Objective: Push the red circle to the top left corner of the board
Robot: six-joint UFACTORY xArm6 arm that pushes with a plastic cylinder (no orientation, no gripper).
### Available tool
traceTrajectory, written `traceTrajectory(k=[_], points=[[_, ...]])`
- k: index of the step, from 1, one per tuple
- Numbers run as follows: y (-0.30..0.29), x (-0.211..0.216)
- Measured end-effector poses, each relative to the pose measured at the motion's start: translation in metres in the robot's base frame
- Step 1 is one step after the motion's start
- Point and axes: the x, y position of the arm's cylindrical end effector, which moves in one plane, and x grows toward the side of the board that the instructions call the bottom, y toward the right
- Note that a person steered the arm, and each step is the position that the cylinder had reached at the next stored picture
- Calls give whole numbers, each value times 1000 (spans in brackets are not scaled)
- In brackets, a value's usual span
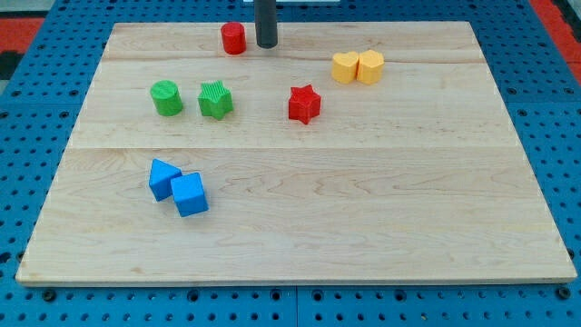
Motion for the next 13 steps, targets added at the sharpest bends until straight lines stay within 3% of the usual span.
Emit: traceTrajectory(k=[1,4,6,7,9,10,12,13], points=[[-1,0],[-141,-5],[-154,-42],[-115,-42],[-122,-42],[-129,-9],[13,5],[25,59]])
